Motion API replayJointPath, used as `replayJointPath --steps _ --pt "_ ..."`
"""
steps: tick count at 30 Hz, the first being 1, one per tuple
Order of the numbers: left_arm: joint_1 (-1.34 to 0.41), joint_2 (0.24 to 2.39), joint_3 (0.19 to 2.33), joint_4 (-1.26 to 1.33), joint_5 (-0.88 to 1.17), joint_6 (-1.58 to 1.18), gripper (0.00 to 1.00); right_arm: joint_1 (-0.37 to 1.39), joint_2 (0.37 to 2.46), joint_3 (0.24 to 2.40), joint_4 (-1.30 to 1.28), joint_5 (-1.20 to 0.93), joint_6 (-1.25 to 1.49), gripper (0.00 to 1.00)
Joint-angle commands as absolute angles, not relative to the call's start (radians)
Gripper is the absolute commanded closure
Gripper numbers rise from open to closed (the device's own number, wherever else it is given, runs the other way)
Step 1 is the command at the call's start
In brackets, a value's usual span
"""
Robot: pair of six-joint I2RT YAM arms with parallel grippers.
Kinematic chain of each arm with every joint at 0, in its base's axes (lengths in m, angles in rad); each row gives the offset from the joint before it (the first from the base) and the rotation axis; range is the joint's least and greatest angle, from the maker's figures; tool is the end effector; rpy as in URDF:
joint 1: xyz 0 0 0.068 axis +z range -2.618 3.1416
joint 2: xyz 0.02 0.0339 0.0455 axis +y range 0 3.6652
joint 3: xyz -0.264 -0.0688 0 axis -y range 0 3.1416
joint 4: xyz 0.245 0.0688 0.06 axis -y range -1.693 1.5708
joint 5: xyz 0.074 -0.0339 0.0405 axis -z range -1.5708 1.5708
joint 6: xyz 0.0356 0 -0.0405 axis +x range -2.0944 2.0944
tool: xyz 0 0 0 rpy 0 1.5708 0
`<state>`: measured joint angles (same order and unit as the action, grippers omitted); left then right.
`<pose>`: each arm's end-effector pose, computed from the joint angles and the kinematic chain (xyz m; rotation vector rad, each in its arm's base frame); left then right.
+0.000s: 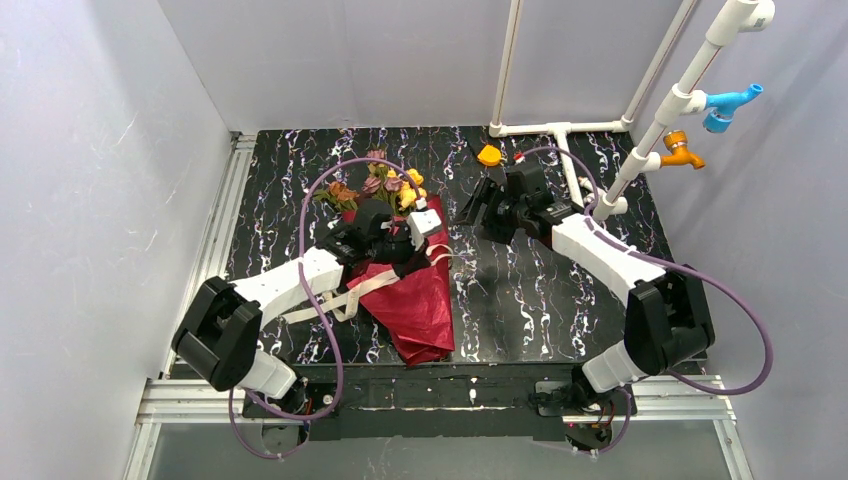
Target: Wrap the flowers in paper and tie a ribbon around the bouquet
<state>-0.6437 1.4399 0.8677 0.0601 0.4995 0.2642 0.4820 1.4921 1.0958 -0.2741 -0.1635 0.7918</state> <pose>0.2423 -0.2031 0.2414 1.1894 1.7308 -0.7495 0.2932 0.1599 0.2697 0.2736 2.3622 0.8395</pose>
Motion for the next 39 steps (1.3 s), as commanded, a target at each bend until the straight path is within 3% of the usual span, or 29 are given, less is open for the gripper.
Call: replayJointPath --steps 1,8,18,20,21,30,34,39 --pt "-0.646 1.449 0.922 0.074 0.500 0.240 1.00 0.488 1.501 1.045 -0.177 -0.239 0.958 0.19" --pt "-0.646 1.467 0.935 0.077 0.495 0.231 1.00 0.543 1.594 1.046 -0.101 -0.311 1.014 0.23" --pt "-0.645 1.484 0.937 0.077 0.400 0.229 1.00 0.573 1.574 1.090 -0.208 -0.208 0.958 0.22" --pt "-0.646 1.484 0.937 0.077 0.321 0.222 1.00 0.573 1.539 1.104 -0.300 -0.081 0.917 0.14" --pt "-0.646 1.481 0.934 0.077 0.325 0.213 1.00 0.569 1.541 1.111 -0.349 -0.045 0.922 0.02" --pt "-0.647 1.477 0.915 0.149 0.343 0.137 1.00 0.629 1.657 1.132 -0.190 -0.176 1.137 0.02" --pt "-0.647 1.481 0.917 0.156 0.342 0.122 1.00 0.668 1.681 1.109 -0.130 -0.175 1.174 0.16" --pt "-0.648 1.452 0.895 0.161 0.357 0.118 1.00 0.677 1.712 1.114 -0.090 -0.157 1.162 0.54"
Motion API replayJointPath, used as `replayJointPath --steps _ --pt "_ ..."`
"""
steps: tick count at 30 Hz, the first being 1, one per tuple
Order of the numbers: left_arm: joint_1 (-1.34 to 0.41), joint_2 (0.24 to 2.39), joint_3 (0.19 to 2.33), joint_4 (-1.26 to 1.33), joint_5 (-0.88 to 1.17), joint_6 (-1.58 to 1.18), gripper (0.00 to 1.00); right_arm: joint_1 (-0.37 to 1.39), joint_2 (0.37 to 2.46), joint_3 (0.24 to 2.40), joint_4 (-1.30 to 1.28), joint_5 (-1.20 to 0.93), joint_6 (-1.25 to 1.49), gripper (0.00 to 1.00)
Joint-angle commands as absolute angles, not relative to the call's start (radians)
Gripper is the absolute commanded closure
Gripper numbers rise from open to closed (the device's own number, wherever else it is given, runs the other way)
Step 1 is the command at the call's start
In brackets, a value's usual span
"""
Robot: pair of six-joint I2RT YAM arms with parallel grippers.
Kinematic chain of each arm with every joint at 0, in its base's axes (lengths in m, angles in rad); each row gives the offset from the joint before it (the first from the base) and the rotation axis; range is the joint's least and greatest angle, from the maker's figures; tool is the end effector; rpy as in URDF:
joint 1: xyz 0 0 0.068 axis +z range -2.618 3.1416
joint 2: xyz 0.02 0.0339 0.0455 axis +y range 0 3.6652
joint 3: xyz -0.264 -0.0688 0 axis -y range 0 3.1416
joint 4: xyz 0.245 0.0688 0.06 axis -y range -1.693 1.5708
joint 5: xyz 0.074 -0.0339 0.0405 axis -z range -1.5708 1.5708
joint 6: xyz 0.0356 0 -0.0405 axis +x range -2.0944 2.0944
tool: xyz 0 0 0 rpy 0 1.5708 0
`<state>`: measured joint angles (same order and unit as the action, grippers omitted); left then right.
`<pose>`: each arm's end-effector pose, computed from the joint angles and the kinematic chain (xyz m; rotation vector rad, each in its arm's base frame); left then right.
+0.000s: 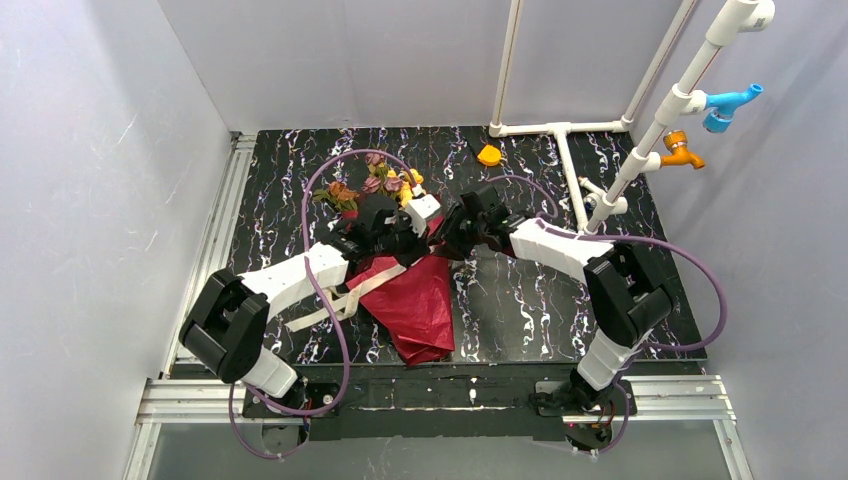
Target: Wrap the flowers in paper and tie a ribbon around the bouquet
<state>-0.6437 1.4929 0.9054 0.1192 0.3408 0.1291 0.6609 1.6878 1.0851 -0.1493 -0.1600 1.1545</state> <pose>0.2589 -0.2091 0.2423 0.9802 1.8298 -0.6665 0.2857 0.2294 0.2117 0.5422 2.5187 1.0076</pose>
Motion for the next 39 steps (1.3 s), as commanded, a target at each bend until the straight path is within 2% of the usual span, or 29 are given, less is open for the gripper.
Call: replayJointPath --steps 1,3,4,5,6,8,10,13,15,19,21,23,30,39 --pt "-0.647 1.446 0.887 0.160 0.359 0.117 1.00 0.678 1.718 1.120 -0.092 -0.154 1.152 0.66" --pt "-0.647 1.431 0.877 0.160 0.359 0.109 1.00 0.678 1.725 1.132 -0.103 -0.149 1.139 0.88" --pt "-0.647 1.423 0.871 0.160 0.359 0.102 1.00 0.678 1.726 1.135 -0.107 -0.147 1.134 0.96" --pt "-0.647 1.414 0.867 0.160 0.357 0.088 1.00 0.678 1.725 1.136 -0.108 -0.145 1.129 0.99" --pt "-0.647 1.404 0.864 0.160 0.348 0.072 0.98 0.679 1.723 1.137 -0.110 -0.143 1.122 0.99" --pt "-0.647 1.376 0.852 0.160 0.323 0.037 0.87 0.679 1.716 1.143 -0.121 -0.139 1.104 0.99" --pt "-0.647 1.330 0.832 0.158 0.287 0.010 0.68 0.675 1.705 1.160 -0.149 -0.122 1.068 0.99" --pt "-0.647 1.245 0.792 0.144 0.204 -0.032 0.48 0.658 1.675 1.178 -0.214 -0.080 1.002 0.99" --pt "-0.646 1.179 0.789 0.069 0.102 -0.080 0.29 0.639 1.637 1.170 -0.236 -0.062 0.966 0.99" --pt "-0.641 1.087 0.832 -0.168 -0.104 -0.210 0.10 0.592 1.578 1.144 -0.265 -0.039 0.909 0.99" --pt "-0.633 1.056 0.844 -0.279 -0.182 -0.337 0.04 0.572 1.557 1.131 -0.279 -0.028 0.883 0.99" --pt "-0.623 1.040 0.858 -0.426 -0.231 -0.442 0.02 0.554 1.538 1.118 -0.290 -0.014 0.856 0.99" --pt "-0.578 0.971 0.857 -0.821 -0.349 -0.885 0.07 0.504 1.506 1.087 -0.309 0.032 0.795 0.99" --pt "-0.482 0.820 0.706 -0.934 -0.410 -1.109 0.10 0.441 1.514 1.090 -0.298 0.008 0.771 0.99"
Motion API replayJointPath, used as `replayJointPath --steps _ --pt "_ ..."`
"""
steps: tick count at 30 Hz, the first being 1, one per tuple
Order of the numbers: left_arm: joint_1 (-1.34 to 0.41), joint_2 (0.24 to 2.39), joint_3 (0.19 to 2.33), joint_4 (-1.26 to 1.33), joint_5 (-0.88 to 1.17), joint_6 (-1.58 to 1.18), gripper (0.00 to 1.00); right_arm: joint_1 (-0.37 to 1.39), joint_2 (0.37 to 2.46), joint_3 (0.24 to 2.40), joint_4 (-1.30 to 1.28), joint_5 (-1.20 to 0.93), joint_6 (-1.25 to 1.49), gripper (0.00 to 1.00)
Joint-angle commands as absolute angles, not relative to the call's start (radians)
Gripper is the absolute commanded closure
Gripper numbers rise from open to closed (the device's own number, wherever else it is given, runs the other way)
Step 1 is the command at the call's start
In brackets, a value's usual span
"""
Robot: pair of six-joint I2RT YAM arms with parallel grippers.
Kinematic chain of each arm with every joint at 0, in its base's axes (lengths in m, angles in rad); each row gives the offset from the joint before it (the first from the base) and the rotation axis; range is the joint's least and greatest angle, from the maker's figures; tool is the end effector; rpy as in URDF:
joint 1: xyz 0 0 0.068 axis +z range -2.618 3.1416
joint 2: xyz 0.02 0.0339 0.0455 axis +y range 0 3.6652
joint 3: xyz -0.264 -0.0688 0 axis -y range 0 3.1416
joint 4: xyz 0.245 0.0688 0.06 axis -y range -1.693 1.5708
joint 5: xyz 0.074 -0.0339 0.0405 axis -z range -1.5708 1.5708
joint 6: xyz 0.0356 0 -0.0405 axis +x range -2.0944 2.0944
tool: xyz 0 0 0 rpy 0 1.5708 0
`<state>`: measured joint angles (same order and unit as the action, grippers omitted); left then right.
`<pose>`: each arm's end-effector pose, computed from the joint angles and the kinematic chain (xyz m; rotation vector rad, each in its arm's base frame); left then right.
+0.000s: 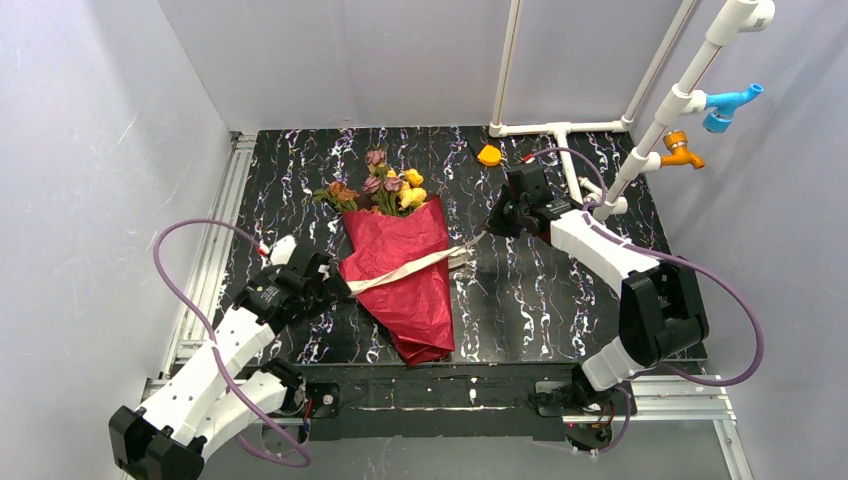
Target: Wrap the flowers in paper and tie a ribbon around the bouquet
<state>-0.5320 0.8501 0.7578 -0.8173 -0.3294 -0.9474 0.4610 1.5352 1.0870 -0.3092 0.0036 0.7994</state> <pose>0.1449 -0.0719 0.2640 -0.6360 2.3466 -0.2635 0.3019 0.1498 0.2499 0.4082 2.3785 0.6090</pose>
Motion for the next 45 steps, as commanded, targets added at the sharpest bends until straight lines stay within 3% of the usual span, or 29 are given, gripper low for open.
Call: replayJointPath --steps 1,12,18,24,28,39,45 --pt "-0.470 0.810 0.689 -0.929 -0.402 -1.144 0.11 0.439 1.516 1.090 -0.296 0.007 0.770 0.99" --pt "-0.459 0.751 0.553 -0.738 -0.389 -1.528 0.17 0.438 1.558 1.063 -0.241 -0.097 0.784 0.99" --pt "-0.459 0.784 0.529 -0.790 -0.404 -1.754 0.15 0.439 1.575 1.038 -0.202 -0.142 0.801 0.99" --pt "-0.459 0.761 0.470 -0.780 -0.464 -1.942 0.26 0.438 1.578 1.030 -0.192 -0.150 0.800 0.99" --pt "-0.459 0.745 0.412 -0.717 -0.494 -2.002 0.31 0.439 1.583 1.027 -0.189 -0.154 0.800 0.99" --pt "-0.447 0.769 0.342 -0.605 -0.584 -2.018 0.30 0.438 1.586 1.029 -0.199 -0.166 0.779 0.99" --pt "-0.440 0.821 0.321 -0.539 -0.588 -2.026 0.46 0.439 1.590 1.024 -0.198 -0.178 0.776 0.99"
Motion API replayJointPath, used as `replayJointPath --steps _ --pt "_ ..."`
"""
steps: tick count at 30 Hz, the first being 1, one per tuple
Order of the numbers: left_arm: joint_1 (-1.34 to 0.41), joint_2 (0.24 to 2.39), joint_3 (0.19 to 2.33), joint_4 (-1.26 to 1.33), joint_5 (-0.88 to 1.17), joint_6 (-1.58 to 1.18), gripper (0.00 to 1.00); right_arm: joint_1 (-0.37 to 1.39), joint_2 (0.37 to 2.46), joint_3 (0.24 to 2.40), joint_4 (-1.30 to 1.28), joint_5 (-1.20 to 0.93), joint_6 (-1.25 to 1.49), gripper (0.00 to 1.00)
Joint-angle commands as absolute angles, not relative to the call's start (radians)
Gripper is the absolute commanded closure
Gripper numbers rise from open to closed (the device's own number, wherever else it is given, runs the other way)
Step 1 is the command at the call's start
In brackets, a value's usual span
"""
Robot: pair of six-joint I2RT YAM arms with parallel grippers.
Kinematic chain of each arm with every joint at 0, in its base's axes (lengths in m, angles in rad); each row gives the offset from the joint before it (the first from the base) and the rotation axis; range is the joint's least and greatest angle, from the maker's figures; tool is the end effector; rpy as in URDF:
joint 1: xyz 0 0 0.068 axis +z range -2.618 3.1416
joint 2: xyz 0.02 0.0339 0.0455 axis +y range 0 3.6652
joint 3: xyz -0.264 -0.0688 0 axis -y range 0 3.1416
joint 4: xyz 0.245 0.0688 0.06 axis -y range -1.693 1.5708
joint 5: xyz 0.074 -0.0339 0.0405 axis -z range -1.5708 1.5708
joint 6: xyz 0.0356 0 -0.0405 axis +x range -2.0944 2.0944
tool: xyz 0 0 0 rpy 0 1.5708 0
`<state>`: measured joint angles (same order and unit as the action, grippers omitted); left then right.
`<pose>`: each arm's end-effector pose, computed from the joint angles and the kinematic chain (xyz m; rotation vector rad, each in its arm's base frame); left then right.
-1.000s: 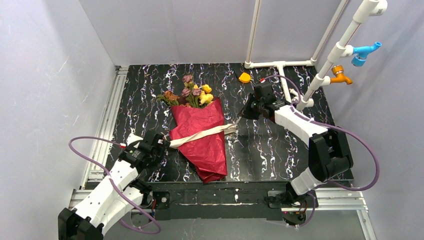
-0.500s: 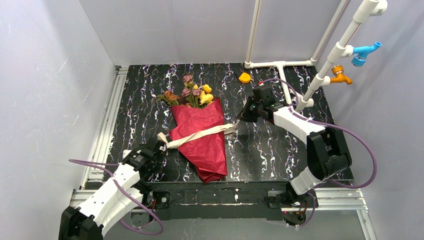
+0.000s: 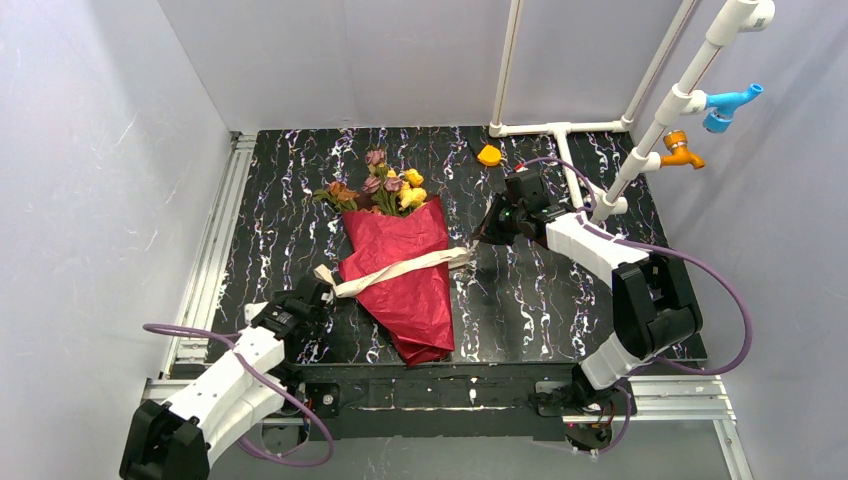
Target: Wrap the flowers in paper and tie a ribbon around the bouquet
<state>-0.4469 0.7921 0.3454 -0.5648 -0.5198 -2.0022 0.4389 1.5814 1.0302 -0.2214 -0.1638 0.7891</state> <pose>0.1313 -0.0433 0.1608 -1.8431 1.6066 -0.4386 0.3063 0.1502 0.2241 0.3462 2.4480 0.7661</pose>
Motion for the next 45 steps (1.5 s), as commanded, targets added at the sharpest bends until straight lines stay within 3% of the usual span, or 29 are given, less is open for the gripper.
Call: replayJointPath --steps 1,12,14,17,22,33,45 --pt "-0.441 0.833 0.320 -0.529 -0.596 -2.026 0.49 0.439 1.589 1.024 -0.199 -0.179 0.775 0.99" --pt "-0.415 0.953 0.305 -0.432 -0.571 -2.031 0.55 0.439 1.586 1.032 -0.213 -0.179 0.764 0.99" --pt "-0.403 0.962 0.291 -0.395 -0.562 -2.021 0.65 0.439 1.590 1.036 -0.216 -0.181 0.761 0.99" --pt "-0.384 0.963 0.268 -0.352 -0.543 -1.997 1.00 0.438 1.594 1.047 -0.233 -0.171 0.752 0.99" --pt "-0.372 0.943 0.272 -0.389 -0.547 -1.956 1.00 0.394 1.589 1.115 -0.309 -0.159 0.711 0.99" --pt "-0.360 0.933 0.290 -0.415 -0.563 -1.883 1.00 0.125 1.467 1.185 -0.430 -0.061 0.577 0.99" --pt "-0.357 0.937 0.316 -0.440 -0.589 -1.831 1.00 0.087 1.384 1.249 -0.408 0.008 0.541 0.99"
